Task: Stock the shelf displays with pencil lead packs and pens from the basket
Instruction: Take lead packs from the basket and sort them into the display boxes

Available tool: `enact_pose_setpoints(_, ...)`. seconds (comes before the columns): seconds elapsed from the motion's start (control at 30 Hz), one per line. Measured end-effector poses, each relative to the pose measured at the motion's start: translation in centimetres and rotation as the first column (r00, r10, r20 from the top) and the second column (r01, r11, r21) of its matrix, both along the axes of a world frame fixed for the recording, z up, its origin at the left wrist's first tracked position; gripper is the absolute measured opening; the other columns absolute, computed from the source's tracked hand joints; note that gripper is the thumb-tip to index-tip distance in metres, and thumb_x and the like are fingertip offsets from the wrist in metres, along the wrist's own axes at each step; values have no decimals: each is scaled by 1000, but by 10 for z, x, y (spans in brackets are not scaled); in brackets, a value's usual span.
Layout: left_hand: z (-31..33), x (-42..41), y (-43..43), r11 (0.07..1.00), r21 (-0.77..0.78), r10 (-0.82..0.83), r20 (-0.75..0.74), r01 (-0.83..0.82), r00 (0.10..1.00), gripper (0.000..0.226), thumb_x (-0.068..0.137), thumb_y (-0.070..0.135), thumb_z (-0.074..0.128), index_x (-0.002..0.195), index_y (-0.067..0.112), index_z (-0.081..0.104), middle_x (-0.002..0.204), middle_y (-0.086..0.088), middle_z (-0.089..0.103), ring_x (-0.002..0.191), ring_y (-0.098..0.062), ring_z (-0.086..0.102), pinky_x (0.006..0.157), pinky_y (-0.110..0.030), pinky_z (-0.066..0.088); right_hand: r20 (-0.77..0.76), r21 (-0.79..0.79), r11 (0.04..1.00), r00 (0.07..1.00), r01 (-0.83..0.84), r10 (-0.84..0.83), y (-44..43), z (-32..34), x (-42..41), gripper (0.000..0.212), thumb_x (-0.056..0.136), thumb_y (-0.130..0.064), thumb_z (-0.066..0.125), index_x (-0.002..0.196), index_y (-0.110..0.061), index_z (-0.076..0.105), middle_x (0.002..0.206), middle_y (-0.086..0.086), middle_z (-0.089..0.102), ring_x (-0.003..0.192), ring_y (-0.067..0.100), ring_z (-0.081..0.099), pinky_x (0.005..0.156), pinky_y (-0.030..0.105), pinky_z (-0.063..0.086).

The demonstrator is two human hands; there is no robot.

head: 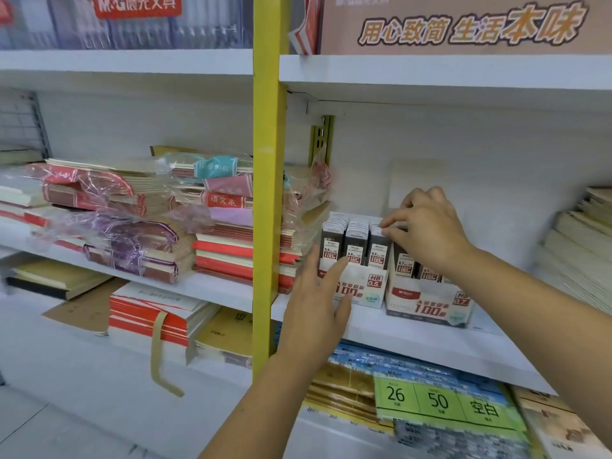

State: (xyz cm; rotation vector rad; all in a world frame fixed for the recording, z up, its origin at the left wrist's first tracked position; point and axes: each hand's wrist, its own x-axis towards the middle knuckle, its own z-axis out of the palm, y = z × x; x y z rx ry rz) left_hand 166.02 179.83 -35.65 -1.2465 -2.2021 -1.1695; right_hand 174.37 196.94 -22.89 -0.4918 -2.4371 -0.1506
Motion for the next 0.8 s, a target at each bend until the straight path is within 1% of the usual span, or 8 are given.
enact_pose_setpoints(0.1, 5, 6, -7, 1000, -6, -2, -32, 2, 999, 56, 99, 28, 59, 151, 29, 39, 169, 1, 9, 155, -18, 12, 121, -41, 31, -44, -7, 1000, 999, -28, 27, -7, -2, 11, 30, 95, -39, 56, 122, -31, 66, 111, -6, 54, 112, 15, 32, 90, 27, 24)
enact_pose_setpoints(0.2, -5, 29, -20, 987, 160, 43, -46, -35, 998, 44, 96, 22, 61, 140, 22, 55, 159, 0, 35, 146, -17, 31, 114, -30, 34, -326, -137, 971, 934, -197, 144, -34, -17, 44, 26, 97, -32, 51, 117, -26, 67, 104, -13, 54, 104, 5, 35, 89, 26, 32)
enact_pose_setpoints(0.3, -51, 65, -32, 915, 389, 123, -14, -108, 992, 29, 92, 19, 57, 120, 19, 65, 124, 1, 58, 114, -16, 52, 98, -16, 38, -556, -289, 849, 799, -442, 227, -66, -73, 88, 19, 96, -34, 50, 103, -35, 67, 94, -19, 63, 91, 4, 54, 78, 18, 43)
enact_pose_setpoints(0.37, -103, 86, -38, 928, 355, 78, 121, -117, 990, 27, 92, 18, 54, 117, 17, 65, 116, 0, 56, 106, -19, 55, 92, -25, 46, -584, -469, 740, 798, -481, 148, -79, -136, 112, 17, 93, -41, 49, 98, -43, 65, 93, -19, 66, 86, 4, 60, 70, 12, 45)
enact_pose_setpoints(0.43, -170, 106, -46, 991, 120, 21, 339, -65, 941, 28, 96, 15, 56, 123, 16, 62, 122, -2, 54, 113, -24, 56, 91, -39, 51, -474, -675, 638, 881, -371, 11, -81, -221, 130, 17, 95, -37, 52, 92, -49, 63, 92, -21, 66, 84, 3, 62, 69, 12, 47)
enact_pose_setpoints(0.53, -269, 127, -66, 969, -246, 114, 567, 36, 816, 34, 98, 20, 59, 131, 15, 57, 132, -5, 54, 124, -26, 53, 102, -37, 44, -53, -910, 414, 989, 9, -137, -77, -363, 161, 16, 98, -29, 52, 92, -41, 60, 102, -11, 67, 82, 5, 60, 65, 9, 46)
enact_pose_setpoints(0.63, -347, 144, -88, 857, -503, 280, 641, 115, 715, 45, 96, 28, 62, 138, 15, 53, 143, -6, 52, 128, -25, 52, 105, -34, 42, 359, -883, 278, 926, 378, -120, -88, -479, 205, 21, 96, -26, 55, 115, -24, 63, 106, 0, 66, 90, 17, 63, 79, 28, 52)
enact_pose_setpoints(0.8, -418, 158, -115, 721, -620, 324, 696, 310, 640, 52, 90, 22, 68, 140, 12, 54, 142, -10, 56, 124, -26, 56, 103, -36, 45, 540, -841, 51, 839, 538, 64, -109, -548, 249, 44, 93, -21, 63, 135, -18, 51, 131, 5, 58, 106, 17, 57, 80, 14, 40)
